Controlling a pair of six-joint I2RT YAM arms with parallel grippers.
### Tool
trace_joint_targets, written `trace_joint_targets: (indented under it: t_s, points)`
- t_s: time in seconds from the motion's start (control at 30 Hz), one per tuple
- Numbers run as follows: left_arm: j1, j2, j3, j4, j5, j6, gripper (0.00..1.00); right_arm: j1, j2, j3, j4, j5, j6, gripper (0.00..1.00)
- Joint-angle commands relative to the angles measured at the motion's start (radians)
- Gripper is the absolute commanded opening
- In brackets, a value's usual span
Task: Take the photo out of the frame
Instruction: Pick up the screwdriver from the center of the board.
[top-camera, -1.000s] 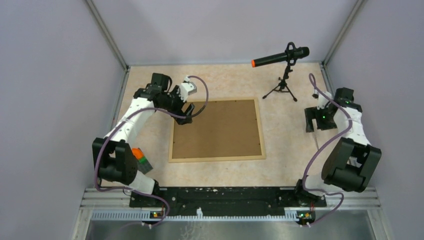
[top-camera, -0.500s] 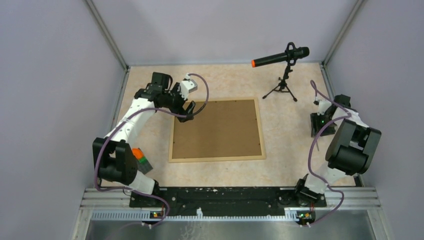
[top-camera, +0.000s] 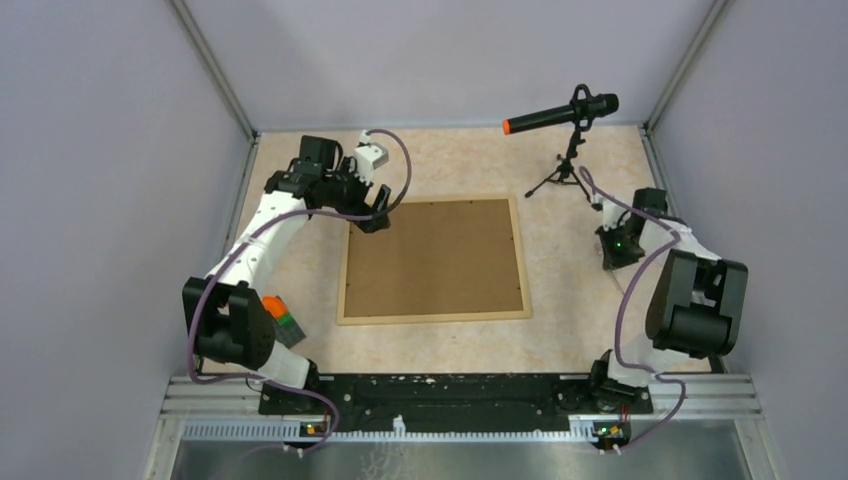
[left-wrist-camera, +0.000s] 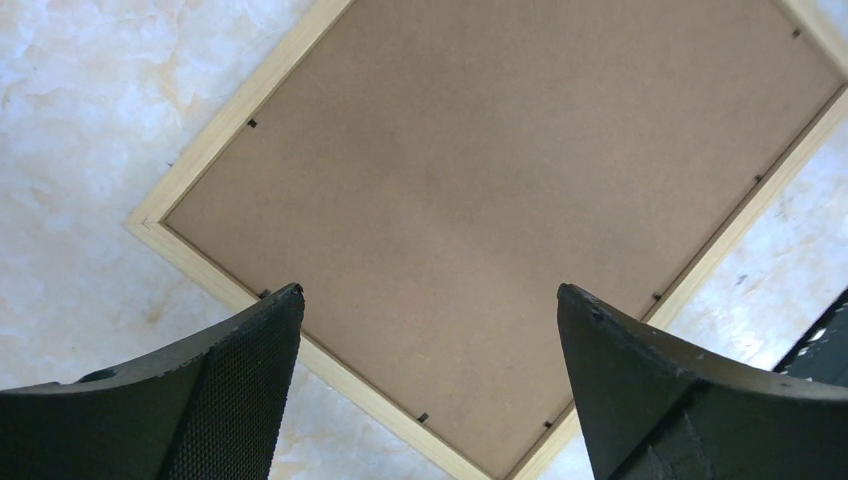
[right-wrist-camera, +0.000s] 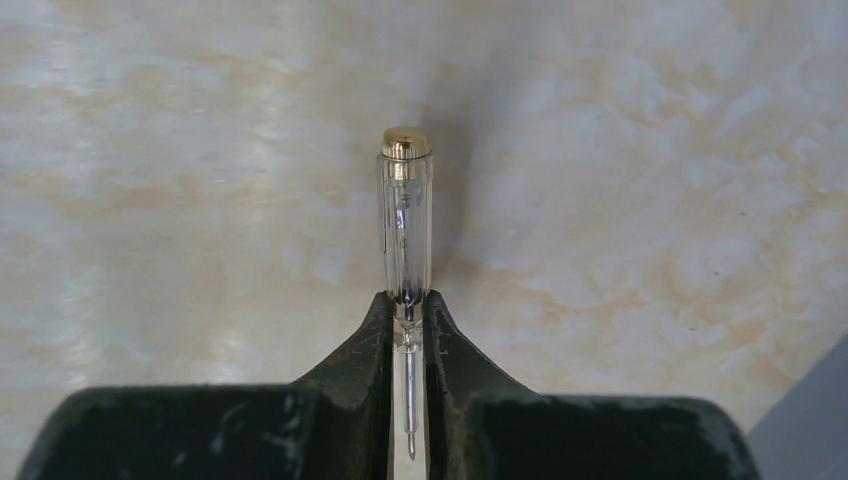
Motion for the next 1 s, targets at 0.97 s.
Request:
trace_joint_targets:
  t_s: [0.97]
  points:
    - [-0.134,-0.090,-0.145,0.435,0.633,-0.904,0.91,1.145,-0.239,0.522,-0.176,-0.011,-0.018,0.00]
